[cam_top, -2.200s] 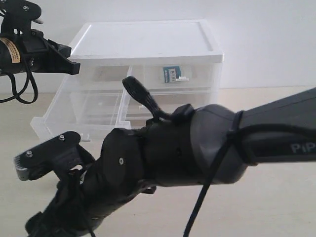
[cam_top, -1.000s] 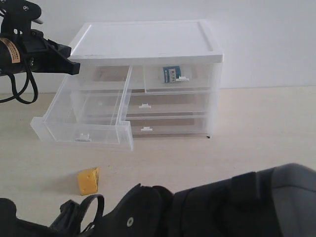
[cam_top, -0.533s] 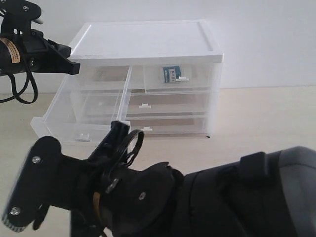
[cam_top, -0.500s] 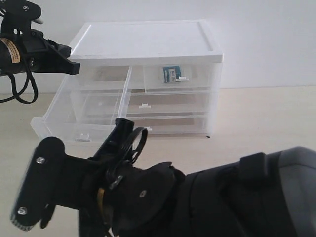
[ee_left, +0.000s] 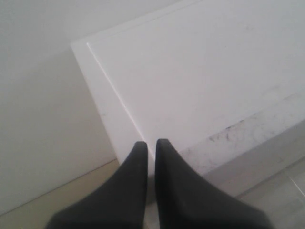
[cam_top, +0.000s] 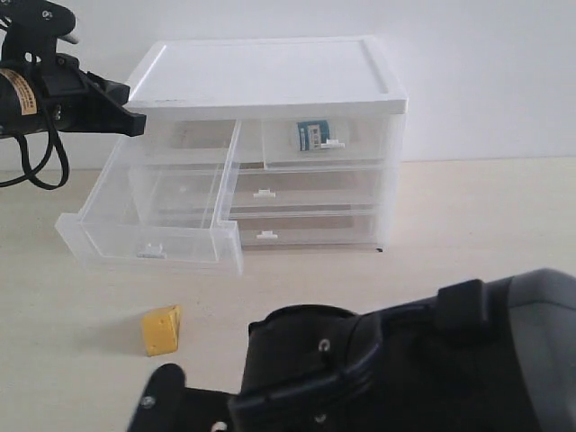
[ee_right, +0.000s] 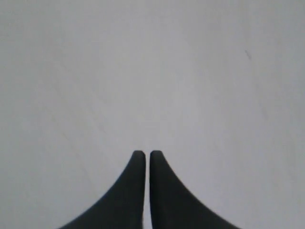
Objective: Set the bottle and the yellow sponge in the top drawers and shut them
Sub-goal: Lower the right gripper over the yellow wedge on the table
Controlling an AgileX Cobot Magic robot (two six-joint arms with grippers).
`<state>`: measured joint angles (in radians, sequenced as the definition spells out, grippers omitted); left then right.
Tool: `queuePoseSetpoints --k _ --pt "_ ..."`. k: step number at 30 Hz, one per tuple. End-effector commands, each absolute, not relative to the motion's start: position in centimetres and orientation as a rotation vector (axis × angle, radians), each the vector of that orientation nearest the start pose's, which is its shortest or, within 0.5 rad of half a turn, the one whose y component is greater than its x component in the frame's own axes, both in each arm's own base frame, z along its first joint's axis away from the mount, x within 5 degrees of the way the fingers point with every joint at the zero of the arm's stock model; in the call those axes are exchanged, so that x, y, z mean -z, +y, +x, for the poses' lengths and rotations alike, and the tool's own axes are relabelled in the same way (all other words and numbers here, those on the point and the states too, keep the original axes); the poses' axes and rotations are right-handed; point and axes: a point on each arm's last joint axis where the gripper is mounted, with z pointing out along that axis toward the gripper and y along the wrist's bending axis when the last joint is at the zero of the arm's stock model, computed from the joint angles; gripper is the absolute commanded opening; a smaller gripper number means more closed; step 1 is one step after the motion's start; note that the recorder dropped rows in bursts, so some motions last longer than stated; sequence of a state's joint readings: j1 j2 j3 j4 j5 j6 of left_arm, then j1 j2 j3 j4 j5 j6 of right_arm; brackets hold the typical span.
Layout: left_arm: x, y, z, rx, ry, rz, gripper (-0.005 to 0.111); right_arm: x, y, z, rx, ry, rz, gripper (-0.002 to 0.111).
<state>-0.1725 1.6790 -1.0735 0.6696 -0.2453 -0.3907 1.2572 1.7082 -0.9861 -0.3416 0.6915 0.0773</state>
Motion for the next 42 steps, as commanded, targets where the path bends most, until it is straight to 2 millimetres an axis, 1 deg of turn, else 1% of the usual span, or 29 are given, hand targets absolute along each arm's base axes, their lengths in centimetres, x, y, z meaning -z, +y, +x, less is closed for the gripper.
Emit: queuePoseSetpoints --k 1,2,4,5,7,10,12,13,15,17,18,20,22,23,25,27,29,31,32,35,38,41,42 --pt "-26.8 -7.8 37.3 0.071 1.826 0.506 0.004 -19.7 32.8 11.3 -0.414 2.008 -1.543 0.0" --pt "-26.8 -7.8 37.3 0.071 1.826 0.506 0.004 -20.1 33.6 11.3 -0.512 1.963 -1.467 0.0" --pt "-26.8 -7.8 37.3 0.07 1.828 0.506 0.004 -20.5 34.9 11.5 -0.654 1.865 -1.377 0.0" --pt "-26.8 -7.8 37.3 0.07 1.828 0.506 0.004 -20.4 35.3 11.5 -0.706 1.843 -1.337 0.0" --pt "-26.7 -7.7 37.3 0.069 1.83 0.505 0.004 -19.8 35.8 12.0 -0.763 1.861 -1.259 0.0" --pt "-26.7 -7.7 37.3 0.069 1.83 0.505 0.004 -17.8 36.1 13.4 -0.752 1.89 -1.205 0.0" --pt "-26.7 -7.7 37.3 0.069 1.83 0.505 0.004 -17.2 36.2 14.7 -0.771 1.914 -1.083 0.0" --pt "-26.7 -7.7 37.3 0.069 1.83 0.505 0.004 -17.2 36.2 15.2 -0.781 1.915 -1.011 0.0" --pt "-26.7 -7.7 37.3 0.069 1.83 0.505 0.004 -17.6 36.1 16.0 -0.743 1.896 -0.888 0.0" --pt "-26.7 -7.7 37.3 0.069 1.83 0.505 0.004 -17.6 35.6 16.7 -0.664 1.925 -0.717 0.0" --pt "-26.8 -7.8 37.3 0.071 1.827 0.506 0.004 -17.4 35.5 16.7 -0.626 1.925 -0.686 0.0" --pt "-26.8 -7.8 37.3 0.072 1.826 0.506 0.004 -16.9 35.9 16.1 -0.567 1.886 -0.708 0.0" --pt "-26.8 -7.8 37.3 0.073 1.824 0.506 0.004 -16.2 36.4 15.2 -0.552 1.871 -0.745 0.001" --pt "-26.8 -7.8 37.3 0.073 1.824 0.506 0.004 -15.7 36.5 15.0 -0.545 1.885 -0.732 0.003" --pt "-26.8 -7.8 37.3 0.073 1.824 0.506 0.004 -14.4 36.3 15.1 -0.511 1.924 -0.671 0.013" --pt "-26.8 -7.8 37.3 0.073 1.824 0.506 0.004 -13.4 36.0 15.4 -0.477 1.963 -0.611 0.028" --pt "-26.8 -7.8 37.3 0.073 1.824 0.506 0.004 -12.8 36.0 15.5 -0.465 1.977 -0.587 0.05" --pt "-26.8 -7.8 37.3 0.073 1.824 0.506 0.004 -12.9 35.9 15.6 -0.466 1.973 -0.578 0.069" --pt "-26.8 -7.8 37.3 0.073 1.824 0.506 0.004 -13.0 35.9 15.6 -0.467 1.972 -0.577 0.074" --pt "-26.8 -7.8 37.3 0.073 1.824 0.506 0.004 -13.0 35.9 15.6 -0.466 1.964 -0.565 0.073" --pt "-26.8 -7.8 37.3 0.073 1.824 0.506 0.004 -12.7 36.0 15.7 -0.486 1.979 -0.531 0.073" --pt "-26.8 -7.8 37.3 0.073 1.824 0.506 0.004 -12.6 36.9 15.9 -0.503 1.98 -0.519 0.073" --pt "-26.8 -7.8 37.3 0.073 1.824 0.506 0.004 -12.6 37.5 16.0 -0.511 1.977 -0.523 0.073"
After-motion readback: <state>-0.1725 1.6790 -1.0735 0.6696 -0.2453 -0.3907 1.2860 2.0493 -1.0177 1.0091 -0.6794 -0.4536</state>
